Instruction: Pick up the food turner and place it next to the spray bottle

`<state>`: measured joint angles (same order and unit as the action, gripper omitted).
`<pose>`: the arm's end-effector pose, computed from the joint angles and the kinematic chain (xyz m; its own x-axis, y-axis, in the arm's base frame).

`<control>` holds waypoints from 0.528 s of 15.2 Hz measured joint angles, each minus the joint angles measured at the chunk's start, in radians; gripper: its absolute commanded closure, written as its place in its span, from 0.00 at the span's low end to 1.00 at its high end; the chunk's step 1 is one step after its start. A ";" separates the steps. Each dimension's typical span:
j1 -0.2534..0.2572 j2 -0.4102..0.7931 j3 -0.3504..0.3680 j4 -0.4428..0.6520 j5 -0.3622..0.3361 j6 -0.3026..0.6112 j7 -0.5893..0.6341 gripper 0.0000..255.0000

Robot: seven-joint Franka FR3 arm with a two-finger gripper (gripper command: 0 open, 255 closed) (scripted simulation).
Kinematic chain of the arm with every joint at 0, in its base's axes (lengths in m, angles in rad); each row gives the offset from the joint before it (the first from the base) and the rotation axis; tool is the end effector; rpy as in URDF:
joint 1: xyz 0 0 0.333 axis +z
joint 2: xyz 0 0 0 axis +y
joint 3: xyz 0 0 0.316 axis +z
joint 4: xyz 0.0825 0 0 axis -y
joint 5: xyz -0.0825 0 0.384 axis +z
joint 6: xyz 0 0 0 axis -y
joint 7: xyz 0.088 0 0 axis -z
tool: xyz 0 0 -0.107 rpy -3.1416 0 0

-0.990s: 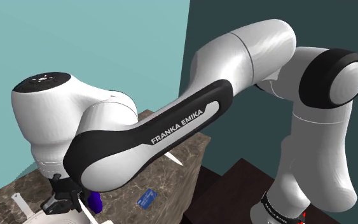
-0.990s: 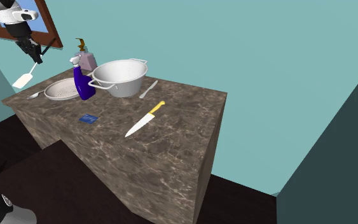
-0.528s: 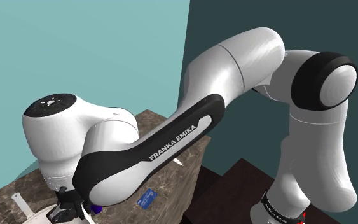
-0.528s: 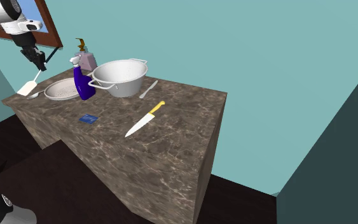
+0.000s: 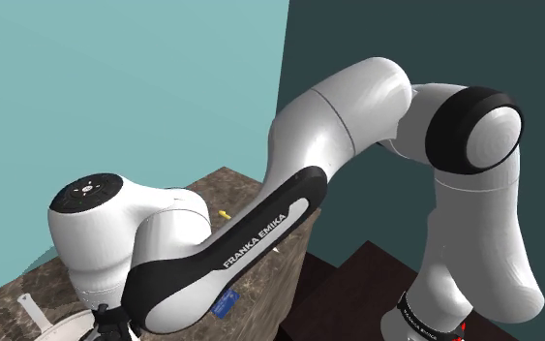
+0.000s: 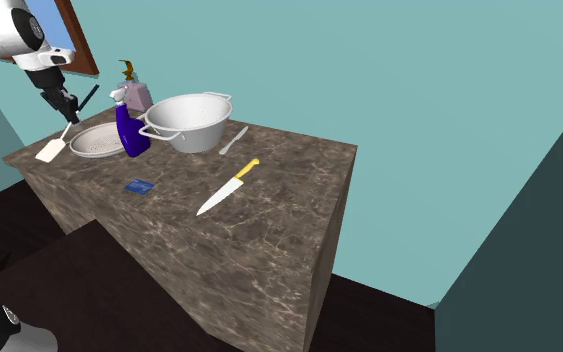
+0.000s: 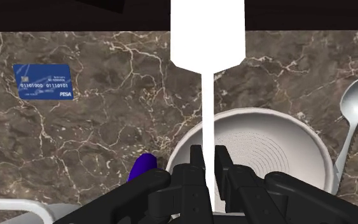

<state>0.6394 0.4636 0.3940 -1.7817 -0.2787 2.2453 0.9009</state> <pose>0.3613 0.5476 0.3165 0.9639 0.2581 0.0662 0.2586 -0.9660 -0.0001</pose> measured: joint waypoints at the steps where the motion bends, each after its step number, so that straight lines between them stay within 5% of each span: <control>1: 0.001 0.006 -0.002 -0.007 -0.004 0.013 0.003 1.00; 8: 0.013 0.060 -0.021 -0.024 -0.035 0.080 0.025 1.00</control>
<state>0.6527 0.5237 0.3733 -1.8060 -0.3134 2.3255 0.9260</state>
